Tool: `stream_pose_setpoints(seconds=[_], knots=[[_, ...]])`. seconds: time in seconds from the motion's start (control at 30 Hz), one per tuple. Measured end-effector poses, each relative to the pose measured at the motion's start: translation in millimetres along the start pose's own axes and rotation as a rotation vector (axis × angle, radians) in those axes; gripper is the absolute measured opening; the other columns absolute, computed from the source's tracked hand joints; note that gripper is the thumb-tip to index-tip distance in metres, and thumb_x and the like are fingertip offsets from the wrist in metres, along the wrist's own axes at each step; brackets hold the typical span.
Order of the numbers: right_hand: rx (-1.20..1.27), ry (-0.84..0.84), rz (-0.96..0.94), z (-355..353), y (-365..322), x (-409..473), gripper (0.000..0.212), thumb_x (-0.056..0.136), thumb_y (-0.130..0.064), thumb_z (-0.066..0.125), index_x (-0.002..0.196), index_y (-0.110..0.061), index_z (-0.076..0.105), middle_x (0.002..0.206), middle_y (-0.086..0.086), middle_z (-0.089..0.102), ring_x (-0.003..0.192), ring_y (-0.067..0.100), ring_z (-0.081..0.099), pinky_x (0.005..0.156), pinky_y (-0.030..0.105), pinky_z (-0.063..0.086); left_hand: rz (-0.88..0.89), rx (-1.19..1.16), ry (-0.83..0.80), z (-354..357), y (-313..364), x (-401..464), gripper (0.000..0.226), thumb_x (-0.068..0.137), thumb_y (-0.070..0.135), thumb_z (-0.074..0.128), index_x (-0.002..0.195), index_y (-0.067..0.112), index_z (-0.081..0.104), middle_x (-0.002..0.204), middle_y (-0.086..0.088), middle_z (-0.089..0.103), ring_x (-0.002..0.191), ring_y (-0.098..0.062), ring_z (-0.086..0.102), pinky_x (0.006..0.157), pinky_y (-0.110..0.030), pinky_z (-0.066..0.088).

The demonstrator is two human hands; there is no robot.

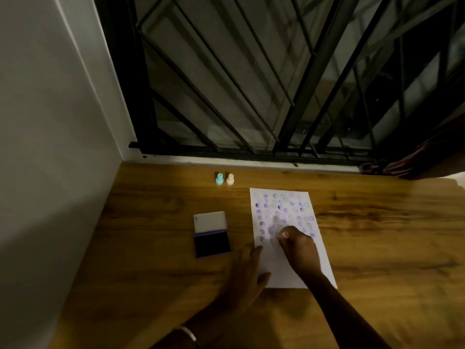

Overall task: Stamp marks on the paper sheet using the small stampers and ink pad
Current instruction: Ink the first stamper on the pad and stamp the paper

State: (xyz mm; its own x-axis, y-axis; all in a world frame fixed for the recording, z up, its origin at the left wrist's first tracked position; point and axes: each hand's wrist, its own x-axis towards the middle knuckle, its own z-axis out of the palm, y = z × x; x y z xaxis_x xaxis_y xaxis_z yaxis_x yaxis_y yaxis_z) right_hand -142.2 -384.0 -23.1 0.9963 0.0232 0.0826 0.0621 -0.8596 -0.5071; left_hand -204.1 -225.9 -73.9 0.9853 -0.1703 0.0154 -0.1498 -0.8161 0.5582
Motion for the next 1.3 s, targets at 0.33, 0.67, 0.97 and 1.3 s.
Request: stream_pose_setpoints(seconds=[0.33,0.67,0.97,1.3], knots=[[-0.016,0.035,-0.075,-1.0,-15.5,-30.3,0.019,0.095,-0.036,0.054,0.085,-0.021,0.061,0.078,0.001,0.068,0.068,0.014,0.062,0.061,0.027,0.053,-0.267,-0.564,0.129,-31.6,8.4,9.0,0.024,0.099,0.015,0.045,0.120,0.015,0.056,0.116,-0.006,0.062,0.107,-0.021,0.060,0.085,-0.027,0.049],[0.155,-0.030,-0.225,23.4,-64.2,-38.8,0.012,0.092,-0.029,0.059,0.097,-0.022,0.068,0.089,-0.003,0.073,0.079,0.011,0.066,0.069,0.031,0.055,-0.865,-1.632,-0.022,-77.4,-8.9,18.7,0.015,0.095,0.015,0.053,0.101,0.008,0.065,0.102,-0.013,0.067,0.093,-0.022,0.064,0.080,-0.034,0.056],[0.088,-0.123,-0.257,41.3,-80.5,-41.2,0.013,0.092,-0.026,0.049,0.086,-0.027,0.060,0.077,-0.007,0.065,0.067,0.007,0.054,0.059,0.025,0.044,-0.770,-1.533,-0.042,-76.0,-14.6,10.0,0.031,0.100,0.011,0.041,0.119,-0.005,0.058,0.116,-0.023,0.062,0.104,-0.029,0.060,0.083,-0.033,0.051],[0.076,-0.148,-0.263,44.5,-84.5,-37.5,0.012,0.092,-0.028,0.050,0.089,-0.030,0.061,0.083,-0.009,0.067,0.070,0.003,0.054,0.059,0.014,0.034,-0.808,-1.490,-0.022,-75.6,-17.0,15.2,0.027,0.101,0.011,0.039,0.112,0.002,0.062,0.111,-0.019,0.065,0.098,-0.026,0.063,0.078,-0.031,0.052]])
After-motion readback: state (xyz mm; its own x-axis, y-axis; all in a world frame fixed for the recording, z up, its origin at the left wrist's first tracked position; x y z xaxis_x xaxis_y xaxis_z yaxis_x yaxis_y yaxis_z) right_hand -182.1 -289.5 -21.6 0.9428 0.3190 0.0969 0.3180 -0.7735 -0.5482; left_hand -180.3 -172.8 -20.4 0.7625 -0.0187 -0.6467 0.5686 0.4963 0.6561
